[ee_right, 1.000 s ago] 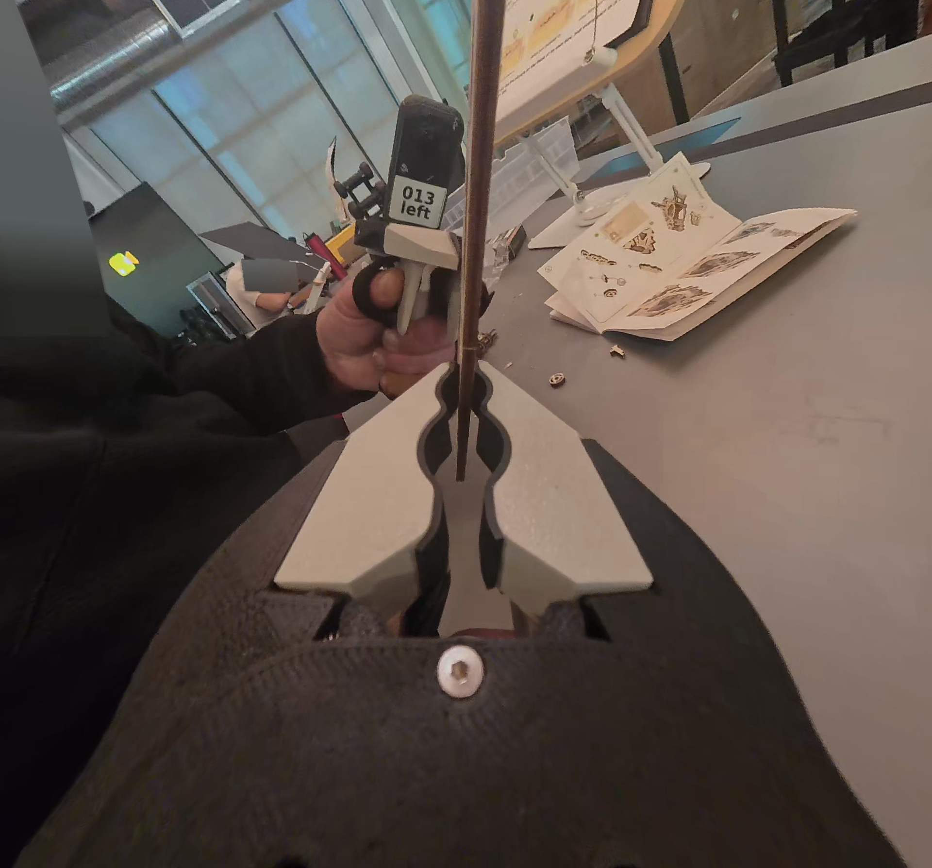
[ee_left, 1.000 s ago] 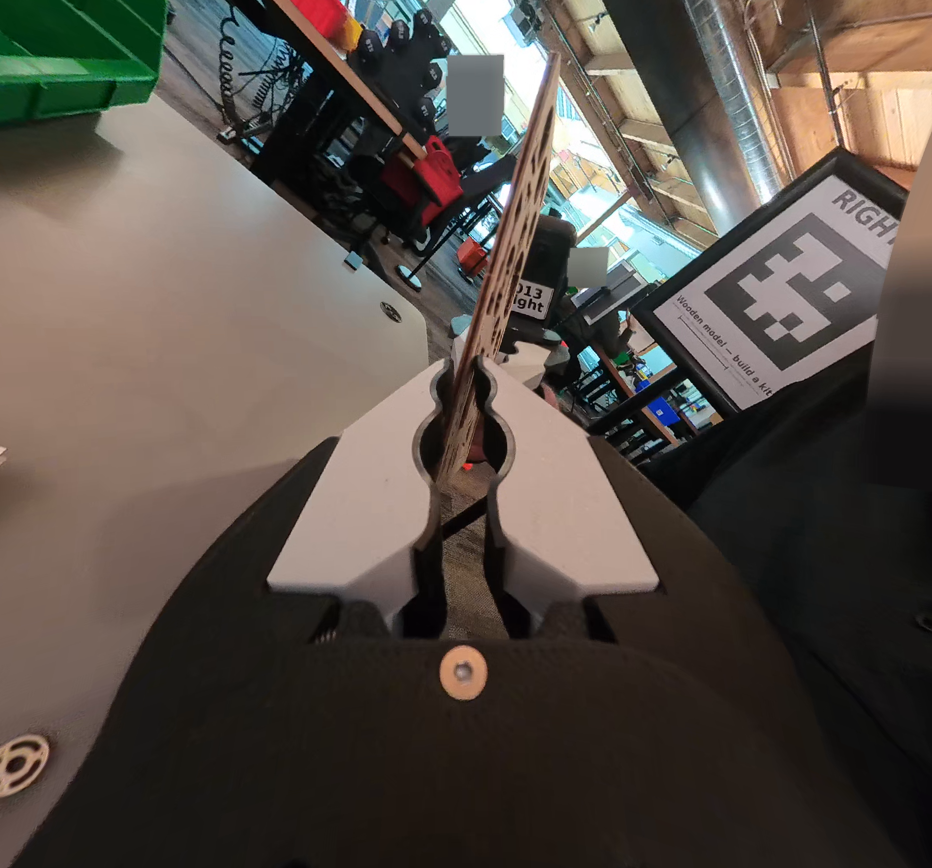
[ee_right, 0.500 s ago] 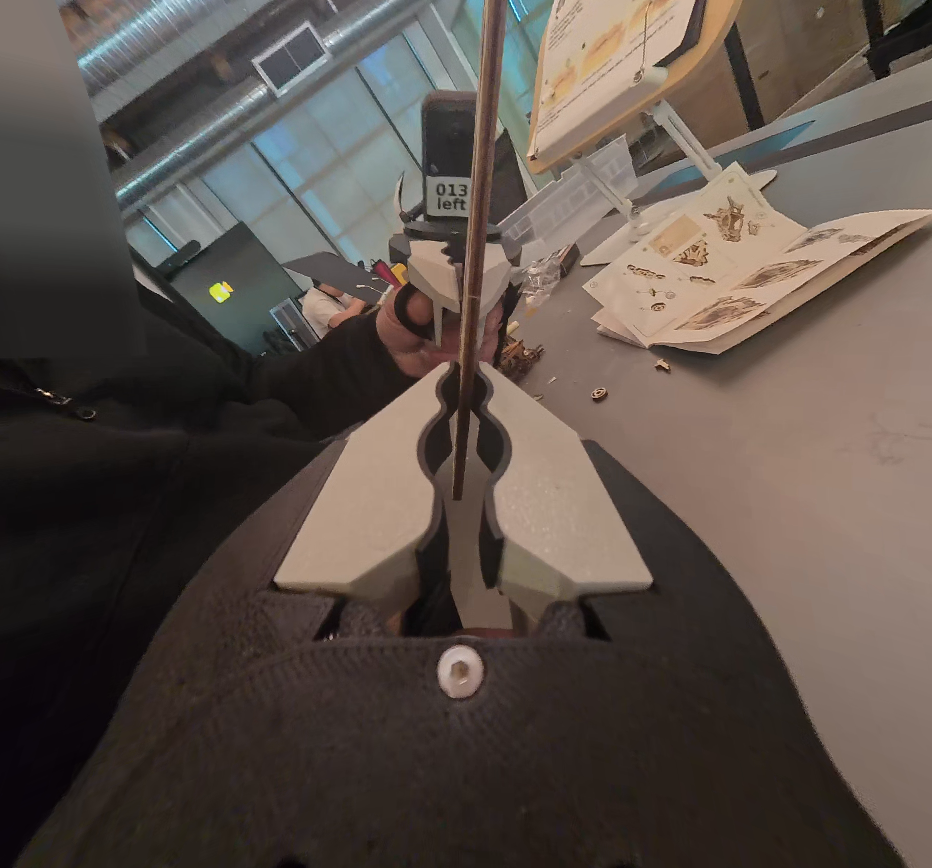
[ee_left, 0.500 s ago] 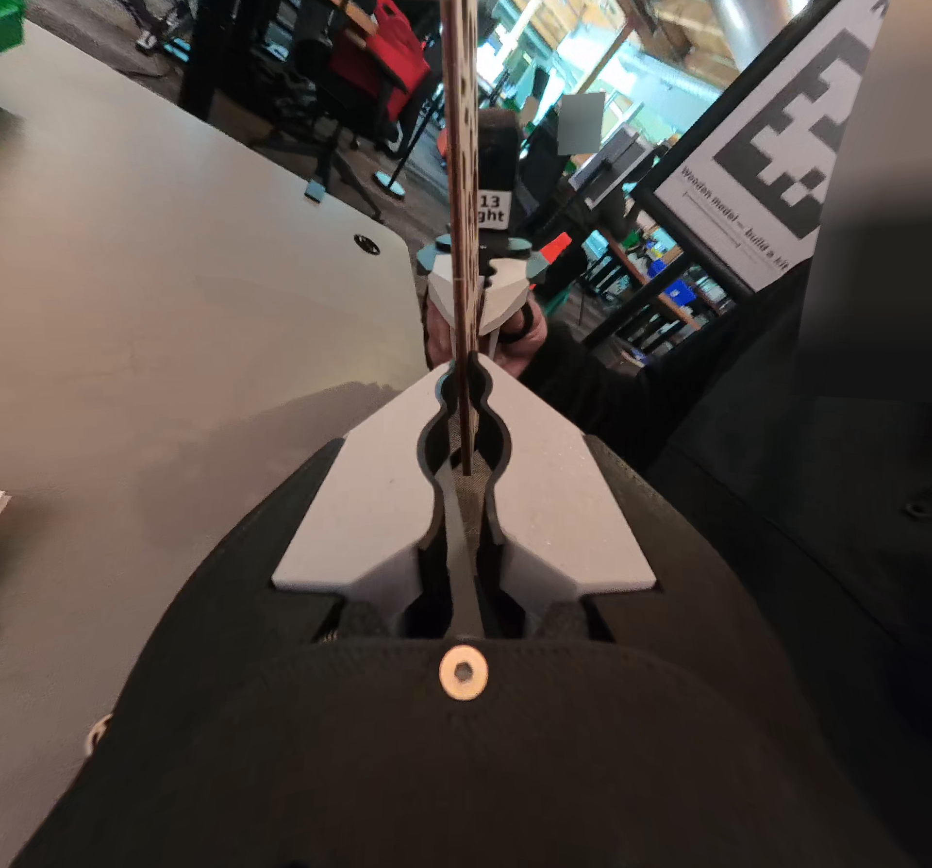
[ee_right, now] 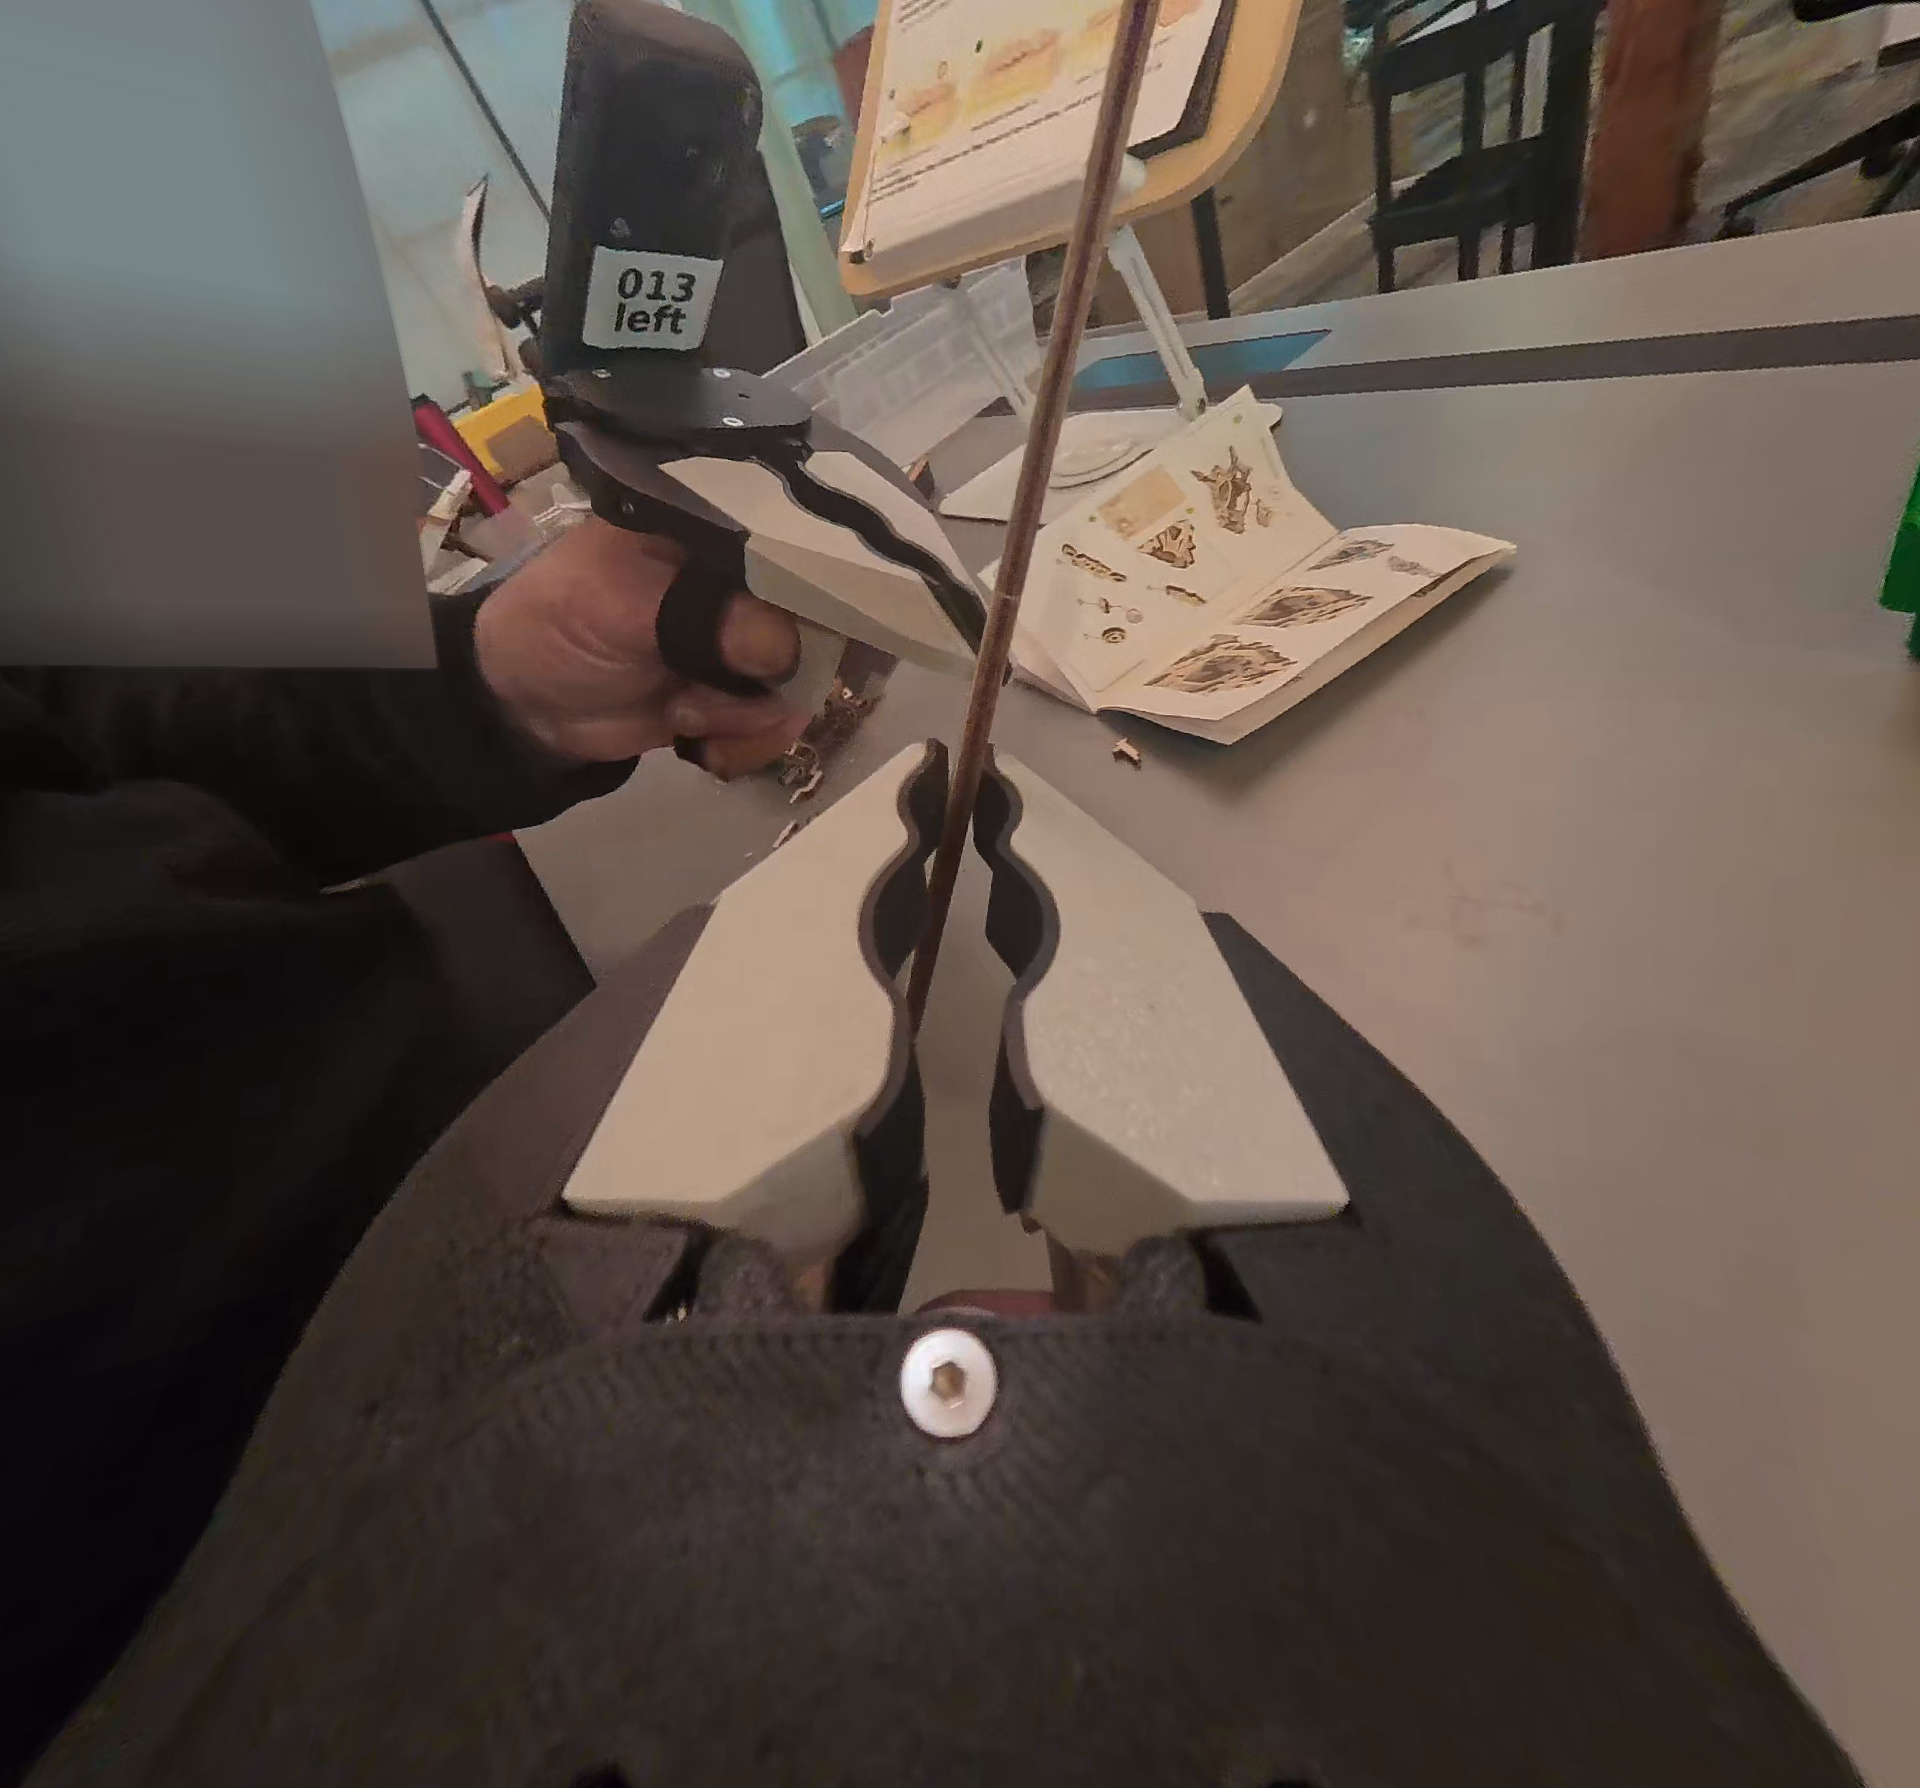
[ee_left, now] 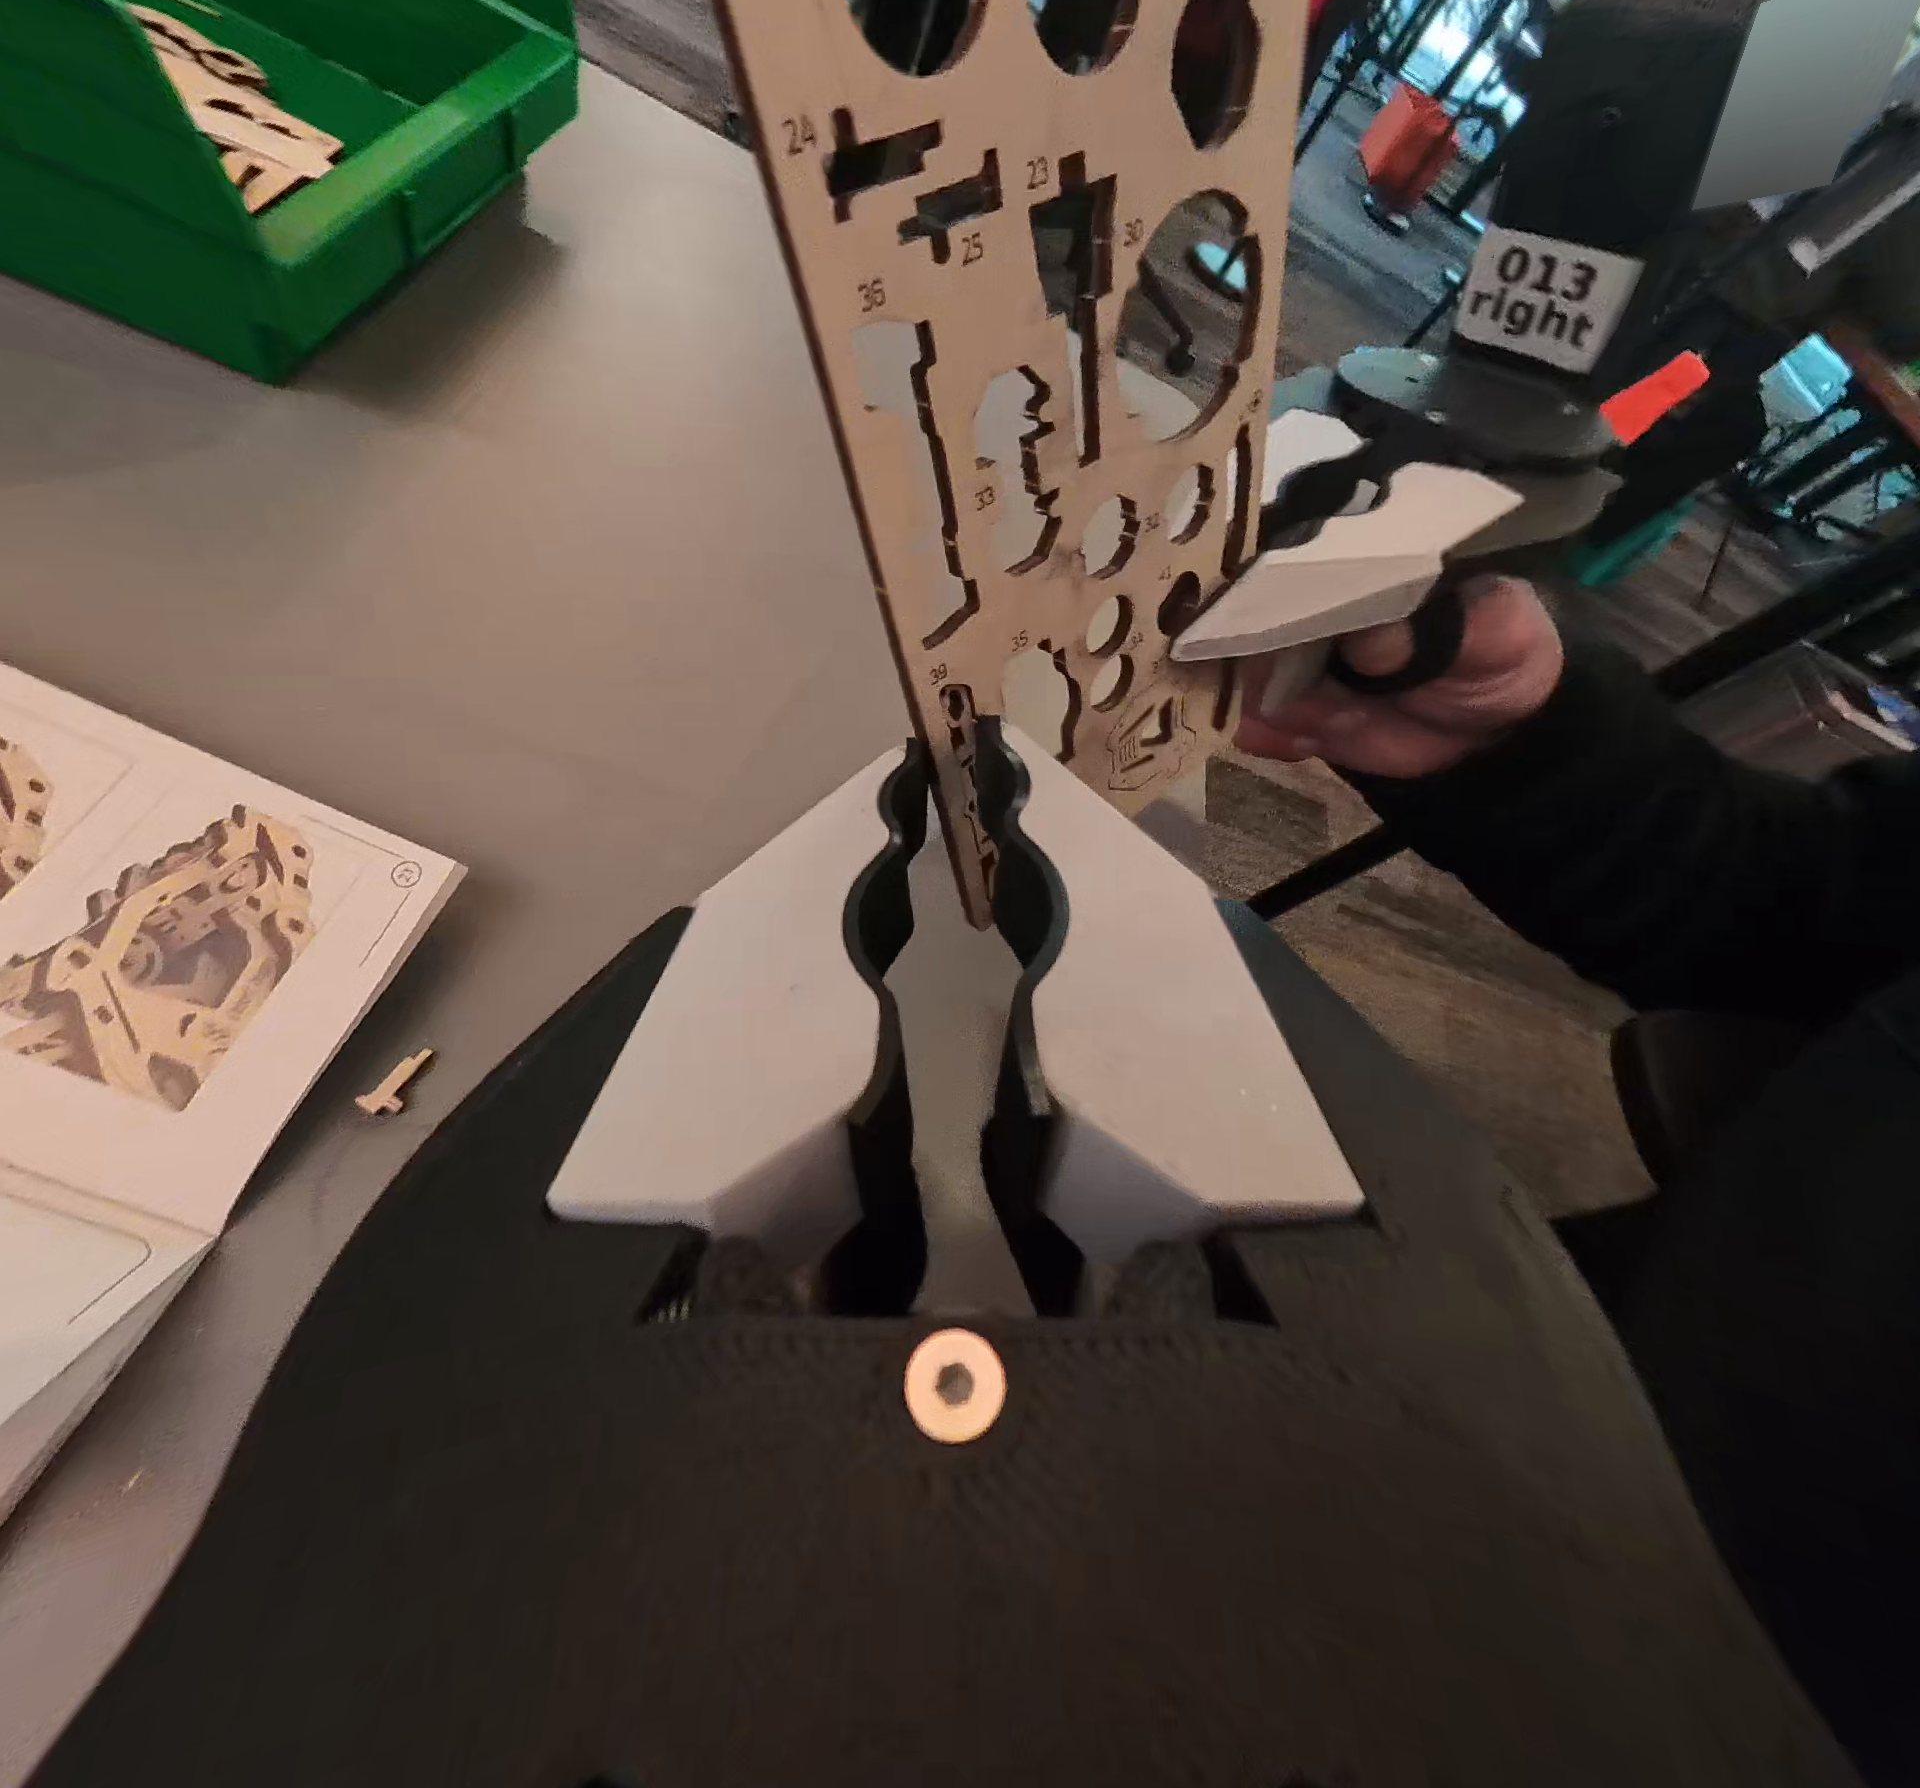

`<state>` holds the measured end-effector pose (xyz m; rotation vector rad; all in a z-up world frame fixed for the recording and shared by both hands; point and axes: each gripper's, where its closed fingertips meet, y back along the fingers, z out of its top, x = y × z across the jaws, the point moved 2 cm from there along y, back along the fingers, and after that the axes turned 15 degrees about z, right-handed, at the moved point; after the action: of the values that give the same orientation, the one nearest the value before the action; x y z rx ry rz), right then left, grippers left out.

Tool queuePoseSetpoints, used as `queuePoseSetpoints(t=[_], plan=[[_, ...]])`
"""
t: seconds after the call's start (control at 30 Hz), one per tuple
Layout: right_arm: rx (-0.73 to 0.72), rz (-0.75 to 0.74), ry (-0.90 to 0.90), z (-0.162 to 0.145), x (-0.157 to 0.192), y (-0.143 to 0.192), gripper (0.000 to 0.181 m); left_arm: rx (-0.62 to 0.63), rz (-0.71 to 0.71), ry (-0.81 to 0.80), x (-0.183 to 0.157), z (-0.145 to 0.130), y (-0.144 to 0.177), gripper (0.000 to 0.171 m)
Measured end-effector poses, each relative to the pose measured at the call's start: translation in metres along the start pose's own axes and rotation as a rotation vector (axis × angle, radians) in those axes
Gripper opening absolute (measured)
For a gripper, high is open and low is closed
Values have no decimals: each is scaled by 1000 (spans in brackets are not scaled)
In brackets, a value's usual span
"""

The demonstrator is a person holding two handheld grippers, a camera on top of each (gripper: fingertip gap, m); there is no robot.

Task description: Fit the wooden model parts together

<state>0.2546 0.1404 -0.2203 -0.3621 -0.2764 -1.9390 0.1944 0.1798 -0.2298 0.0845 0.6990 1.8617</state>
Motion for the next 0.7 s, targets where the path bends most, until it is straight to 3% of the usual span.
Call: queuePoseSetpoints(t=[0.07, 0.17, 0.3, 0.5, 0.7], plan=[[-55, 8, -25, 4, -2, 2, 1, -53, -43, 31, -1, 5, 3, 7], [-164, 108, -107, 10, 0, 5, 1, -74, -217, 133, -8, 6, 13, 3], [-204, 177, -154, 10, 2, 7, 1, -99, -308, 158, -13, 5, 17, 2], [-167, 163, -115, 11, 5, 10, 1, -89, -270, 149, -14, 3, 11, 2], [-99, 105, -52, 8, 7, 4, 3, -85, -131, 121, -5, 3, 3, 2]])
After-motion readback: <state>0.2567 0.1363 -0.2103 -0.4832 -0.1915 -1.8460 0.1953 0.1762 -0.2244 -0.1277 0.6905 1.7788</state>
